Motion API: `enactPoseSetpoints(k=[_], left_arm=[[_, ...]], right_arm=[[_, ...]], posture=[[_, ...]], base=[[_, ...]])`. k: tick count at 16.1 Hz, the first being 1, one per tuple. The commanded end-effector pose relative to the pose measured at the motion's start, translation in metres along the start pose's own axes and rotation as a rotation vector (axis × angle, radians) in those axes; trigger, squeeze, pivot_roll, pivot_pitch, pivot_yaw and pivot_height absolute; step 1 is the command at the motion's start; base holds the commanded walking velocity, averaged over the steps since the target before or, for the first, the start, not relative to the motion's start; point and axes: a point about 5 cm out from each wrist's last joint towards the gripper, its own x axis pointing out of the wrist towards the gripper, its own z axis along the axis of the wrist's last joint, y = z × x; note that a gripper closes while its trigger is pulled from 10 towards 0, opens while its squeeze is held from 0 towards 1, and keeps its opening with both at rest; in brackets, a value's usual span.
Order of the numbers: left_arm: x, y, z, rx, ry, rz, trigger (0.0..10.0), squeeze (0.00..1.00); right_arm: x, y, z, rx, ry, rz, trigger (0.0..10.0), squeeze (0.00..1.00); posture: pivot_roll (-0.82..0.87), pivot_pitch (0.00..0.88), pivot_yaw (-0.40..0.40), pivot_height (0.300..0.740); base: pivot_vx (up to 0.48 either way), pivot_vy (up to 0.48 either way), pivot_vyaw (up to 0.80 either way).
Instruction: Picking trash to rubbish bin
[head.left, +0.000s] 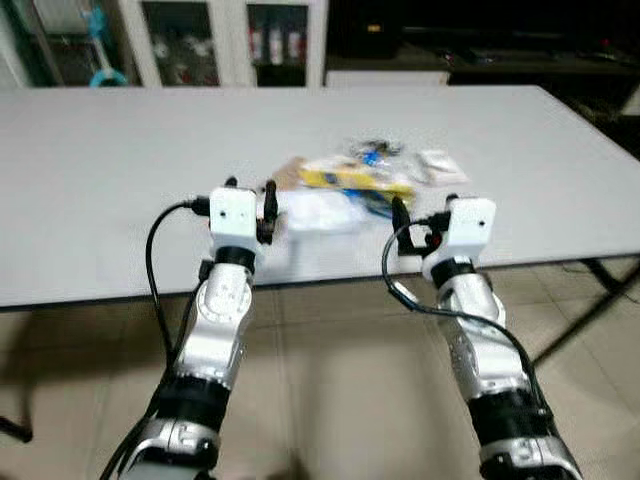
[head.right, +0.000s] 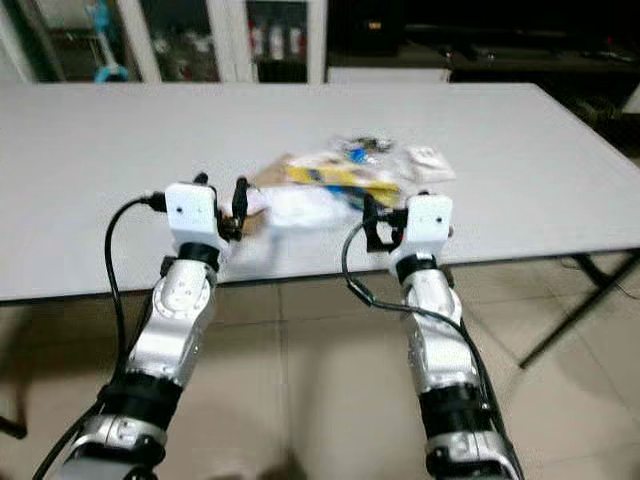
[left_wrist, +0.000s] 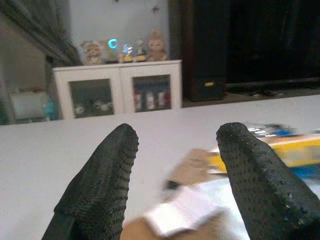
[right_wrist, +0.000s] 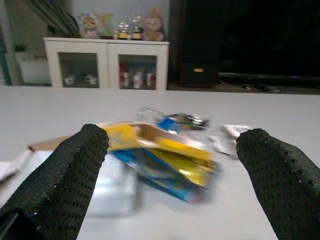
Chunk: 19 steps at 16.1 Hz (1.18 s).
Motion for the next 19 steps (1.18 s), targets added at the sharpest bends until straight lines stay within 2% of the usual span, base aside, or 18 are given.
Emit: enactPoseSetpoints(k=[1,7,11,15,17,18,19], left_arm=[[0.001,0.001,0.001,0.001,-0.003,0.006,10.0,0.0],[0.0,-0.001,0.002,-0.001,-0.012,-0.009,10.0,0.0],[-0.001,-0.004,0.002,0.0,-0.018,-0.033,10.0,0.0],[-0.002,-0.012,0.003,0.0,0.008,-0.198,10.0,0.0],[-0.003,-0.016,0.002,0.03,0.028,-0.306,10.0,0.0],[-0.004,-0.02,-0.002,0.071,0.047,-0.375,10.0,0.0],[-0.004,-0.02,-0.003,0.084,0.054,-0.39,10.0,0.0]], right_arm=[[0.001,0.001,0.003,-0.007,-0.008,0.017,10.0,0.0],[0.001,0.001,0.003,-0.009,-0.008,0.022,10.0,0.0],[0.001,0.002,0.002,-0.008,-0.007,0.023,10.0,0.0],[0.002,0.001,0.003,-0.009,-0.004,0.021,10.0,0.0],[0.002,0.0,0.002,-0.003,0.001,0.006,10.0,0.0],[0.002,-0.001,0.0,-0.006,0.011,-0.009,10.0,0.0],[0.002,-0.003,-0.002,-0.009,0.031,-0.021,10.0,0.0]], posture=[[-0.02,0.043,-0.044,0.74],[-0.02,0.024,-0.041,0.74],[-0.02,0.023,-0.042,0.74],[-0.01,0.036,-0.046,0.74],[-0.01,0.044,-0.045,0.74],[-0.01,0.046,-0.044,0.74],[-0.02,0.05,-0.043,0.74]], base=[[0.48,0.0,0.0],[0.468,0.0,0.0],[0.074,0.0,0.0],[0.0,0.0,0.0],[0.0,0.0,0.0],[0.0,0.0,0.0],[0.0,0.0,0.0]])
